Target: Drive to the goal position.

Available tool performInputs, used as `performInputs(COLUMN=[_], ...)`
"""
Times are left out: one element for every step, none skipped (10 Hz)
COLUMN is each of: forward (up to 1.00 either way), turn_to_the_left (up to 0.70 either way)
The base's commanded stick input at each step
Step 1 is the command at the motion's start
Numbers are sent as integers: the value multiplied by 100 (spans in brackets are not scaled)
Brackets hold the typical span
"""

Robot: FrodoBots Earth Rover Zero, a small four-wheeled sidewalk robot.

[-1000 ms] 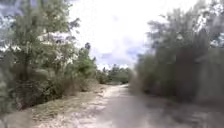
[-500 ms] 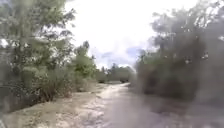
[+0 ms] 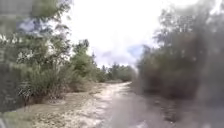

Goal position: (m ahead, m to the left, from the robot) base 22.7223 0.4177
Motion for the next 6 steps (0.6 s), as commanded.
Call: performInputs(forward=[85,85,85,85,85,85], turn_to_the_left=[0,0,-27,-1,0,0])
